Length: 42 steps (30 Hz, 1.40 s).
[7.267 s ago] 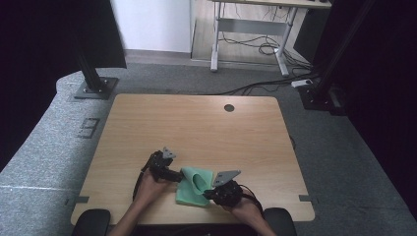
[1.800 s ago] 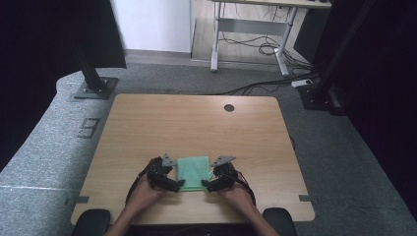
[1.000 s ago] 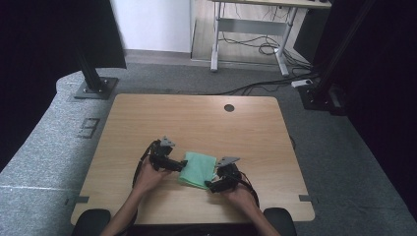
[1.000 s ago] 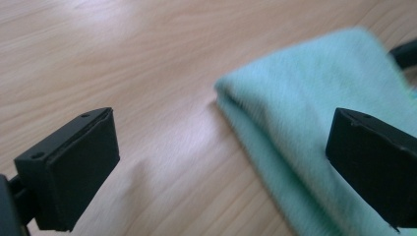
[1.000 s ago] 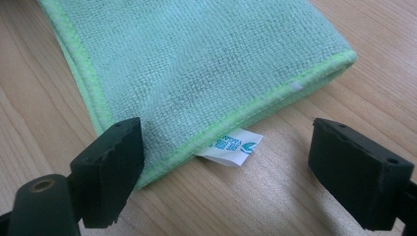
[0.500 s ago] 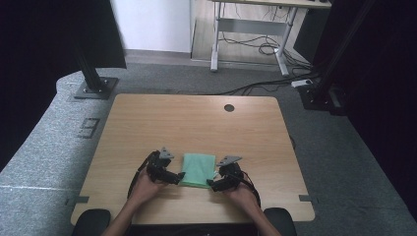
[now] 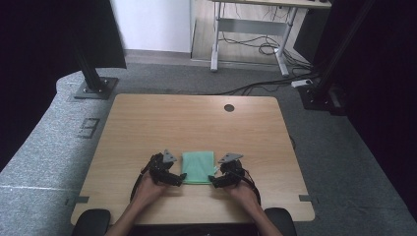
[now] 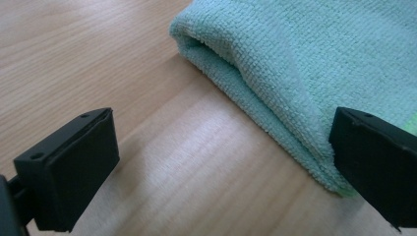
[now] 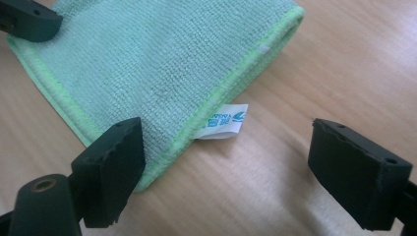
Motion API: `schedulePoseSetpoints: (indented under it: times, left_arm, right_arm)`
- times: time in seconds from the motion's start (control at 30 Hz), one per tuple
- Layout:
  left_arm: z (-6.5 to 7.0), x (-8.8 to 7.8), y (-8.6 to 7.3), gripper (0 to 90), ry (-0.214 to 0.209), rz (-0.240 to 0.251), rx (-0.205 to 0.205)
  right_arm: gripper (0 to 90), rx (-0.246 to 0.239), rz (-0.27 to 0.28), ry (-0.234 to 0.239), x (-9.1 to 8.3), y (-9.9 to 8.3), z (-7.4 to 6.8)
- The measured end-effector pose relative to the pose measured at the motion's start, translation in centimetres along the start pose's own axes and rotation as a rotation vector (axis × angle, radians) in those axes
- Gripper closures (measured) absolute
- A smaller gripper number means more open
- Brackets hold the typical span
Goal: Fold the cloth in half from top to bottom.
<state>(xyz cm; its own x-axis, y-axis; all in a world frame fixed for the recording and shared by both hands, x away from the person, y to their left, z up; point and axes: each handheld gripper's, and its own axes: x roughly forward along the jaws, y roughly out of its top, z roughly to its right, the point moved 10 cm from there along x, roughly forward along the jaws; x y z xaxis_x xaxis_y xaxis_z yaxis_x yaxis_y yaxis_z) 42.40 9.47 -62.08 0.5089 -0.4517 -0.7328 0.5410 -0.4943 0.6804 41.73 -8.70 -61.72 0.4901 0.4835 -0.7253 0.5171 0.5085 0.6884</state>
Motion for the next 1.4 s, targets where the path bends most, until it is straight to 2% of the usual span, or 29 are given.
schedulePoseSetpoints:
  times: [0.1, 0.23, 0.5, 0.9, 1.1, 1.4]
  left_arm:
    - [-0.7, 0.3, 0.3, 0.0, 0.004, 0.004, -0.015]
    - [-1.5, 0.8, 0.9, 0.0, 0.024, 0.013, -0.002]
    - [-2.9, 1.9, 2.0, 0.0, 0.025, 0.009, -0.028]
    - [-4.6, 3.1, 3.2, 0.0, 0.028, 0.001, -0.065]
    - [-5.5, 3.7, 3.6, 0.0, 0.022, -0.008, -0.092]
    - [-6.5, 4.3, 4.3, 0.0, 0.033, -0.009, -0.105]
  right_arm:
    - [14.0, 0.007, 0.004, -0.003, 0.4, 0.3, 0.4]
    - [13.9, 0.033, 0.012, 0.005, 0.9, 0.8, 1.0]
    - [13.9, 0.056, 0.016, -0.006, 2.0, 1.8, 2.4]
    - [14.0, 0.076, 0.022, -0.042, 3.2, 3.2, 4.4]
    - [14.0, 0.092, 0.030, -0.044, 3.8, 3.8, 5.2]
    - [14.1, 0.107, 0.036, -0.048, 4.6, 4.5, 6.2]
